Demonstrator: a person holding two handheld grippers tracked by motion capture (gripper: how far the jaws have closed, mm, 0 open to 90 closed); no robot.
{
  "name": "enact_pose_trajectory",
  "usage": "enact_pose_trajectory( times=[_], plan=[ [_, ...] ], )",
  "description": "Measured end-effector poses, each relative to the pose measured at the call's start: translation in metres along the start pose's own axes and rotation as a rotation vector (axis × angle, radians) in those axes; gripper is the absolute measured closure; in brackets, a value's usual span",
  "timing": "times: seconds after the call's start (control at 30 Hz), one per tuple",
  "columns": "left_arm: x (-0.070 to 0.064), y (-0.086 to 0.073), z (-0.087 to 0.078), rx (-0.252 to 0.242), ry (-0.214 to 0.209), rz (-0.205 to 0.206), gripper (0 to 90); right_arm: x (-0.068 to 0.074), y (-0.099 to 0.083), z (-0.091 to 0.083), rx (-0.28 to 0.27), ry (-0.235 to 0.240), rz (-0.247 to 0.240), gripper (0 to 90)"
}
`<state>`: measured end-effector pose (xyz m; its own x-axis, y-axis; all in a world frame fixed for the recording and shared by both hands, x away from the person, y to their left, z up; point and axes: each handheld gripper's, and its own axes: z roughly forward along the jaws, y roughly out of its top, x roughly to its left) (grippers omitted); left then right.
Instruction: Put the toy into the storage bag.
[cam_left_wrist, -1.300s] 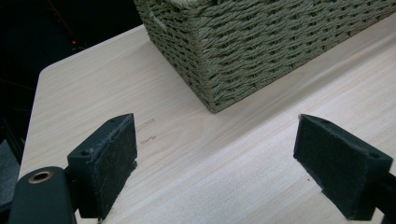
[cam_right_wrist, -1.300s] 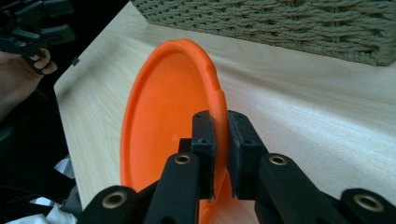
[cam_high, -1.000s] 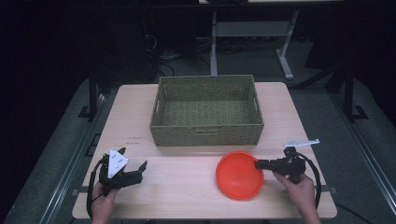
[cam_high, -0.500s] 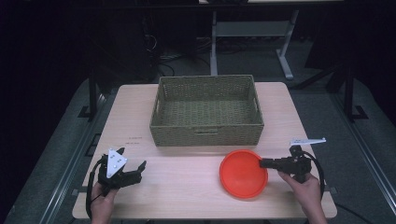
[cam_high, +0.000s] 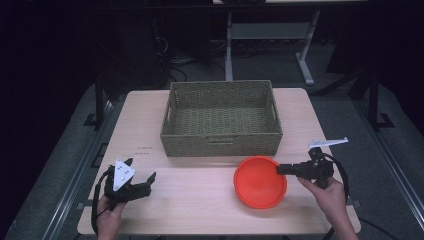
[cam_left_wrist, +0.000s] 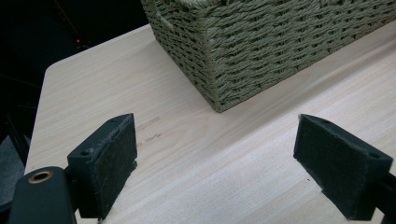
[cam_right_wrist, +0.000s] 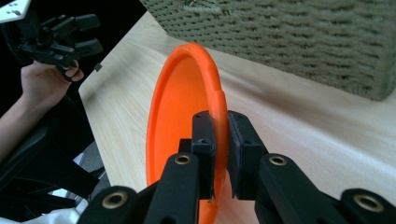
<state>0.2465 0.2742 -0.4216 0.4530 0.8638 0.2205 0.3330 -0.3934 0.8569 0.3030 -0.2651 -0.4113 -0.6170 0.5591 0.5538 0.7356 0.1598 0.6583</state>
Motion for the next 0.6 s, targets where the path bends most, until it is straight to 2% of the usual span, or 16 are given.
enact_pose_trajectory(
  times=[0.2, 0.6],
  plan=[
    [0.0, 0.0, 0.0, -0.004, 0.002, -0.003, 12.9, 0.004, 0.01, -0.003, -0.005, 0.009, -0.01, 81.7],
    [0.001, 0.0, -0.001, 0.002, 0.003, -0.007, 12.9, 0.023, 0.041, -0.007, 0.033, 0.013, -0.058, 81.7]
  ],
)
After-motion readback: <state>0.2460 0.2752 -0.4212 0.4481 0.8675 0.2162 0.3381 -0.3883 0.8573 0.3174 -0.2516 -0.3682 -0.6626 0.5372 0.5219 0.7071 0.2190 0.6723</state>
